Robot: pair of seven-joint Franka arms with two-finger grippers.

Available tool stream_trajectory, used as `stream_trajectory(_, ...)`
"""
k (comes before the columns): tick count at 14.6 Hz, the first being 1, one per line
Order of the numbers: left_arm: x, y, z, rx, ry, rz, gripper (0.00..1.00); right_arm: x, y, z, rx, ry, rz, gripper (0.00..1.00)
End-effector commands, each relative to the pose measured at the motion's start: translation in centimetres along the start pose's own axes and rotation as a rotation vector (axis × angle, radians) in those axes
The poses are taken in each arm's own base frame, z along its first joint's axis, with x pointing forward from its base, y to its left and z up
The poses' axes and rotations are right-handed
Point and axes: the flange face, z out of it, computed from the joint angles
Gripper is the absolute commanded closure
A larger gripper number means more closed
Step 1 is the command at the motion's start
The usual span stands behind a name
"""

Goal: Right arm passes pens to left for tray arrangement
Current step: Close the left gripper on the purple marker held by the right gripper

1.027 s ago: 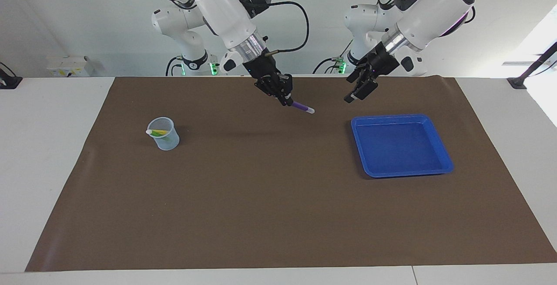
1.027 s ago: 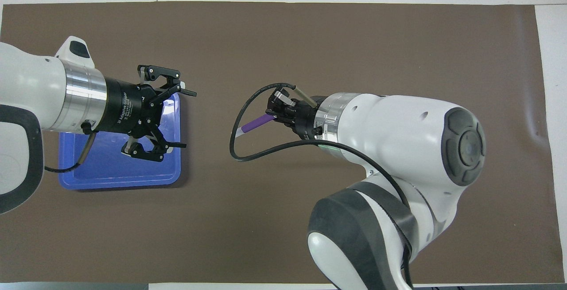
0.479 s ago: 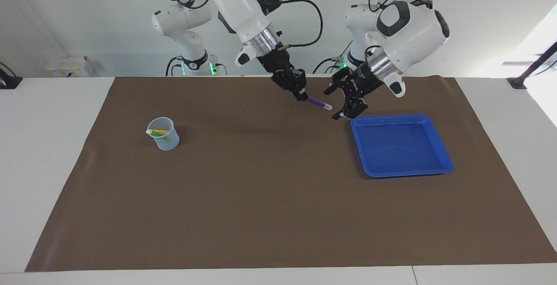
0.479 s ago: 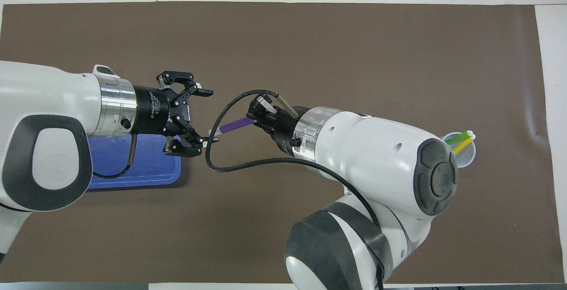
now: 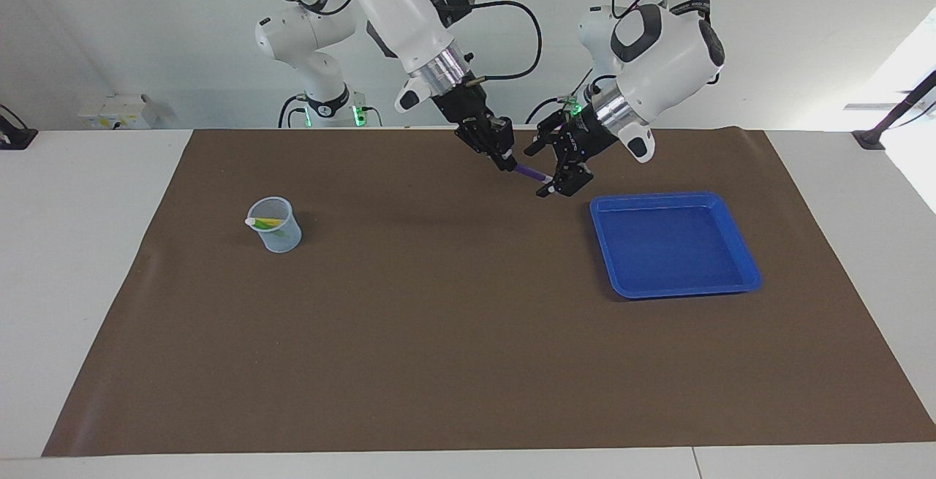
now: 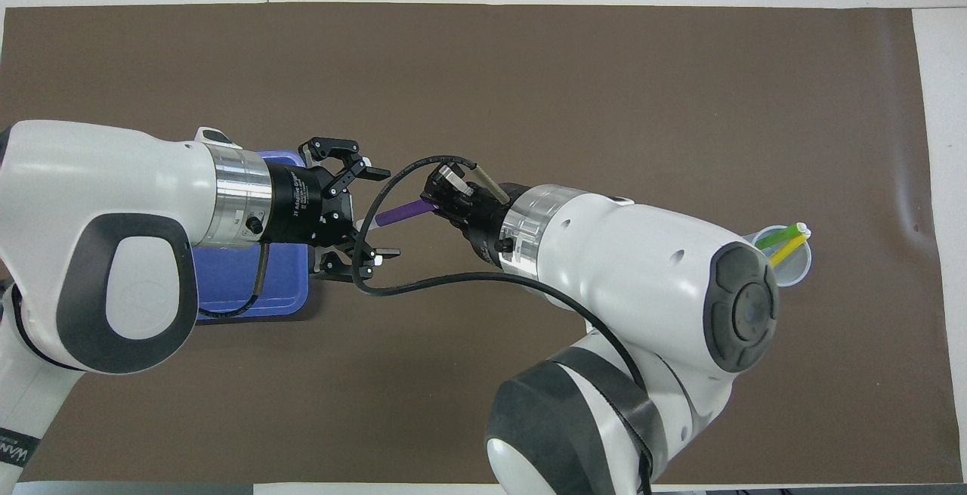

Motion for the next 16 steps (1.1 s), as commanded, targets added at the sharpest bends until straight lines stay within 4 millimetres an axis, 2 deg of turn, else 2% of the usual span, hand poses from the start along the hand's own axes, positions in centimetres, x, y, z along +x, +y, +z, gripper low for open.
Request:
stream_trajectory(1,0.38,-0.98,0.11,-0.010,-0.010,-0.023,0.02,-0.17,0.51,-0.51,0.023,-0.002,0.020,1.00)
stream_trajectory(5,0.20,-1.10,0.05,0.002,-0.008,-0.019,0.23,-0.25,0.51,-0.48,0.023,-0.002,0.013,1.00)
stream_trajectory(12,-0.51,-1.84,-0.87,0.028,-0.004,0.000,0.52,-0.16,0.51,-0.51,0.024,-0.002,0.010,1.00)
stream_trajectory(14,-0.52,-1.85,-0.76,0.030,-0.003,-0.001,0.62,-0.07,0.58,-0.48,0.022,-0.001,0.011,1.00)
stream_trajectory(16,-0.61,-1.93,-0.78,0.029,-0.002,0.003,0.77,-0.07,0.60,-0.46,0.021,-0.002,0.012,1.00)
